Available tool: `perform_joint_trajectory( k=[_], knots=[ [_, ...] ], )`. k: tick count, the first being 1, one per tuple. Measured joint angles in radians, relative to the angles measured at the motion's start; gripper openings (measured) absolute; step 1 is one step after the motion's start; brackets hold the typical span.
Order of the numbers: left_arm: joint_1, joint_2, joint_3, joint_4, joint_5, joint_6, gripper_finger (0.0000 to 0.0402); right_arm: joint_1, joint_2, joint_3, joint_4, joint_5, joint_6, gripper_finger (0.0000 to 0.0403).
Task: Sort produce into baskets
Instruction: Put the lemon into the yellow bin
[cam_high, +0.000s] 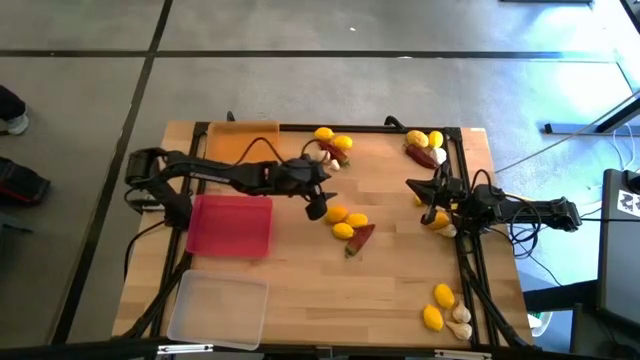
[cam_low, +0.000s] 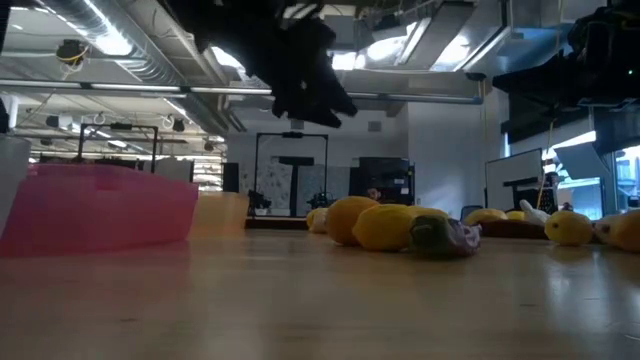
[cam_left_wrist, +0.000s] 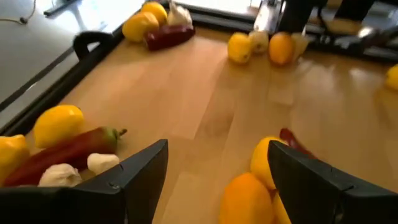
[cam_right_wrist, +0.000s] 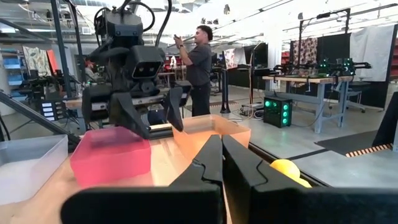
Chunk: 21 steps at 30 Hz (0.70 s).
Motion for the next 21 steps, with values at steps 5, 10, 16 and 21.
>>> perform_joint_trajectory(
  k=[5,10,16,21],
  knots=[
    [0.001,0.062,0.021,0.025,0.116,0.028,0.0272,0.000,0.000,0.000,-0.035,0.000,0.001,0.0005],
    [0.000,0.123,0.021,0.028,0.141,0.029,0.0272,0.000,0.000,0.000,-0.036,-0.010,0.001,0.0005],
    [0.002,0.200,0.021,0.032,0.140,0.026,0.0272,0.000,0.000,0.000,-0.031,-0.020,0.001,0.0005],
    [0.002,0.239,0.020,0.030,0.140,-0.043,0.0272,0.000,0.000,0.000,-0.038,-0.021,0.001,0.0005]
  ],
)
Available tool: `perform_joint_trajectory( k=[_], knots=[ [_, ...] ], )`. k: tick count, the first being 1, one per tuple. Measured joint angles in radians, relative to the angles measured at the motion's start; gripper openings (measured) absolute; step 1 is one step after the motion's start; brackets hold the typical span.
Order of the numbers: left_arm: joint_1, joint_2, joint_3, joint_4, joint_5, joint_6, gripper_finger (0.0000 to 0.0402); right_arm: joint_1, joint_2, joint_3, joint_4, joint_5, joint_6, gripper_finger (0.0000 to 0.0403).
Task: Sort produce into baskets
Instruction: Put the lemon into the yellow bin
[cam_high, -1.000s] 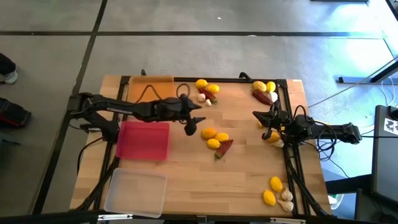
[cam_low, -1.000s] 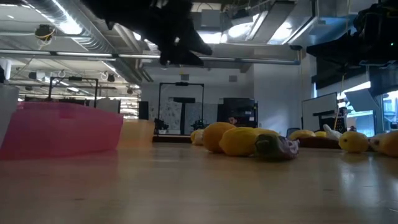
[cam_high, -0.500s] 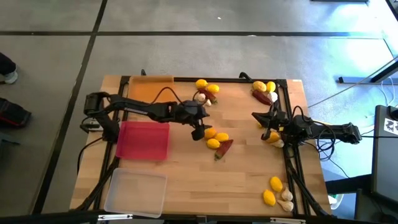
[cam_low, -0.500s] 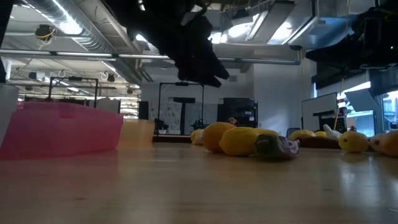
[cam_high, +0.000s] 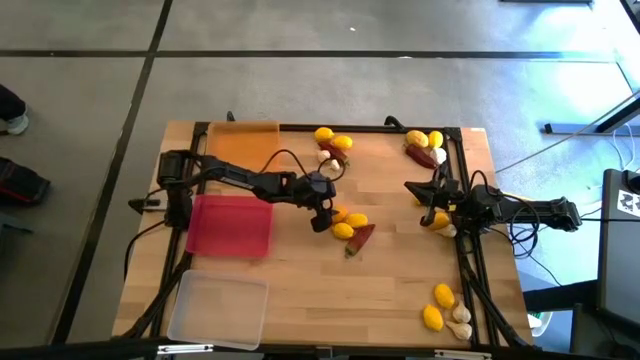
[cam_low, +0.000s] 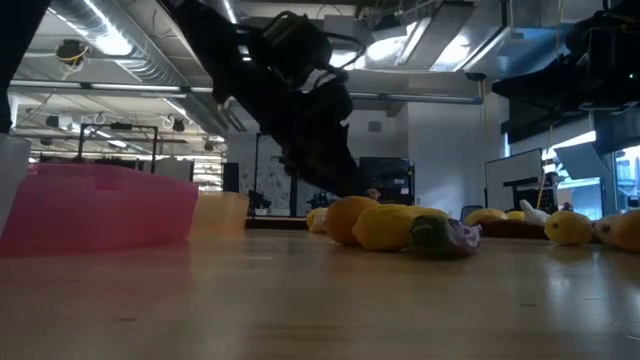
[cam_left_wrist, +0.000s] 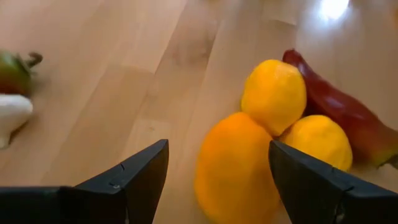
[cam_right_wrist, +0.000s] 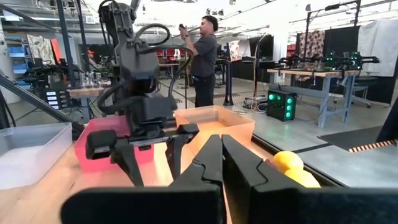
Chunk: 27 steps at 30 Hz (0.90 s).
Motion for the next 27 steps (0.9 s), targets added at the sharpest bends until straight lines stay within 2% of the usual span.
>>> perform_joint_trajectory(
  k=[11,22,27],
  knots=[
    [0.003,0.012,0.000,-0.028,0.080,0.034,0.0272,0.000,0.000,0.000,-0.002,-0.001,0.000,0.0005],
    [0.012,0.070,0.001,0.003,0.098,0.057,0.0271,0.000,0.000,0.000,-0.010,0.009,0.000,0.0005],
    [0.012,0.071,0.001,0.010,0.100,0.095,0.0240,0.000,0.000,0.000,-0.010,0.009,0.000,0.0005]
  ],
)
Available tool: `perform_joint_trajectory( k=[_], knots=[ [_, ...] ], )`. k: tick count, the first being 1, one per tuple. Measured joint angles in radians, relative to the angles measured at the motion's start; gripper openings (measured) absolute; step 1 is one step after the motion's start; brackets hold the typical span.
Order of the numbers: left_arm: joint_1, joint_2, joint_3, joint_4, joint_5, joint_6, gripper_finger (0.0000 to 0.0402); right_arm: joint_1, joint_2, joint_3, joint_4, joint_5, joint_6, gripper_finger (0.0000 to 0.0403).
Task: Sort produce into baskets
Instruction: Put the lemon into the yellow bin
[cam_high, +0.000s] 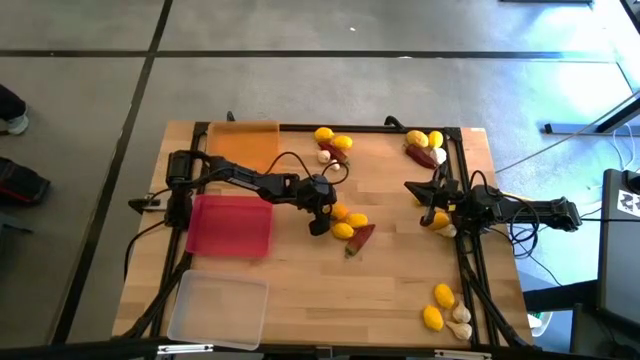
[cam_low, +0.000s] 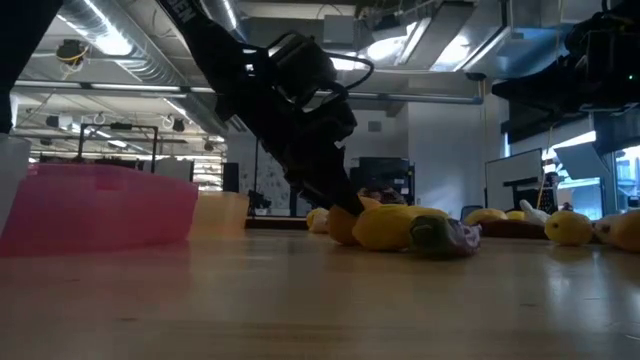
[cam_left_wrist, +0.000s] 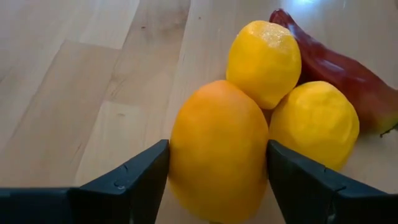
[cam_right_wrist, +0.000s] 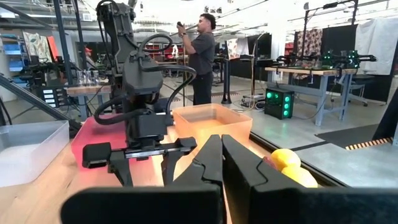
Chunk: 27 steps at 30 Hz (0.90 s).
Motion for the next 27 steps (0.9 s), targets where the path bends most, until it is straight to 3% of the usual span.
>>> perform_joint_trajectory(
  k=[6,15,20,27],
  knots=[
    [0.006,-0.003,0.000,-0.002,0.003,0.011,0.0201,0.000,0.000,0.000,0.000,0.000,0.000,0.0005],
    [0.007,-0.053,-0.005,-0.053,-0.015,0.013,0.0200,0.000,0.000,0.000,-0.019,0.000,0.027,0.0005],
    [-0.001,-0.150,-0.005,-0.150,-0.055,0.011,0.0198,0.000,0.000,0.000,-0.018,0.001,0.027,0.0005],
    [-0.012,-0.341,-0.004,-0.290,-0.198,0.033,0.0197,0.000,0.000,0.000,-0.016,0.002,0.039,0.0005]
  ],
)
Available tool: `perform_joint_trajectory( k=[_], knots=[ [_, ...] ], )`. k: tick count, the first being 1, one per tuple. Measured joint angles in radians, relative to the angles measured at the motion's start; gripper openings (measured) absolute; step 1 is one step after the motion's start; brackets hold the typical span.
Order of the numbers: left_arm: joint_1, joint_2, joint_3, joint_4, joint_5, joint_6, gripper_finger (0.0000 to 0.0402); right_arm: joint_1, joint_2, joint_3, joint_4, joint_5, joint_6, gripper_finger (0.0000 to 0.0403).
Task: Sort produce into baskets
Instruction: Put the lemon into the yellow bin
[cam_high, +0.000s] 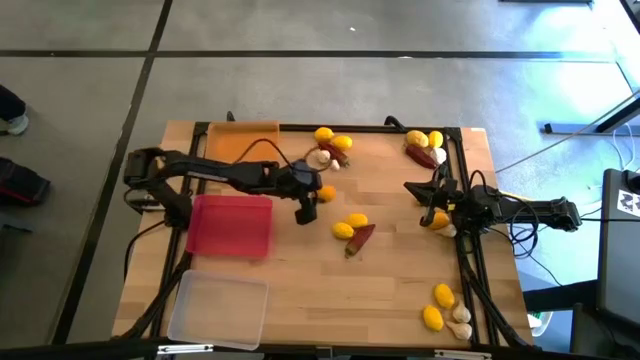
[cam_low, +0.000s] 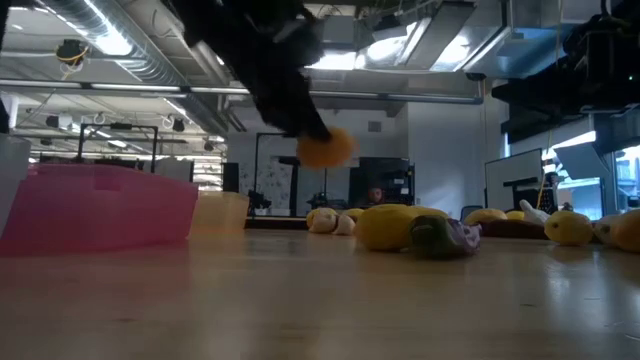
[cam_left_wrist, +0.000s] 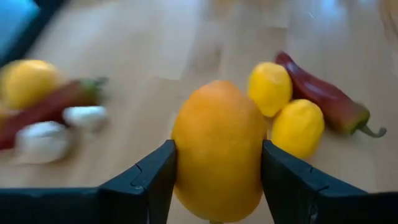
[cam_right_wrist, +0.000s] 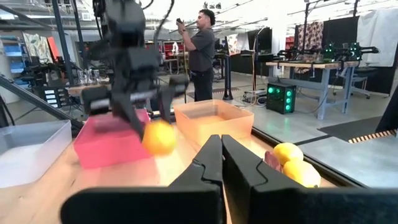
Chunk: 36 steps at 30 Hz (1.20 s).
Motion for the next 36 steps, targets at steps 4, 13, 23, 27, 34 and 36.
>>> perform_joint_trajectory(
  k=[4,13,23,27,34,36],
  knots=[
    [0.007,-0.118,0.000,-0.066,-0.076,-0.003,0.0197,0.000,0.000,0.000,-0.002,0.000,0.014,0.0005],
    [0.068,-0.313,0.001,-0.233,-0.292,-0.059,0.0196,0.000,0.000,0.000,-0.002,0.031,0.014,0.0005],
    [0.213,-0.348,-0.036,-0.438,-0.427,-0.263,0.0196,0.000,0.000,0.000,-0.003,0.036,0.013,0.0005],
    [0.273,-0.343,-0.096,-0.484,-0.445,-0.401,0.0196,0.000,0.000,0.000,-0.003,0.036,0.013,0.0005],
    [0.358,-0.337,-0.197,-0.443,-0.444,-0.443,0.0196,0.000,0.000,0.000,-0.002,0.056,0.013,0.0005],
    [0.380,-0.336,-0.217,-0.424,-0.444,-0.443,0.0196,0.000,0.000,0.000,-0.004,0.055,0.011,0.0005]
  ],
)
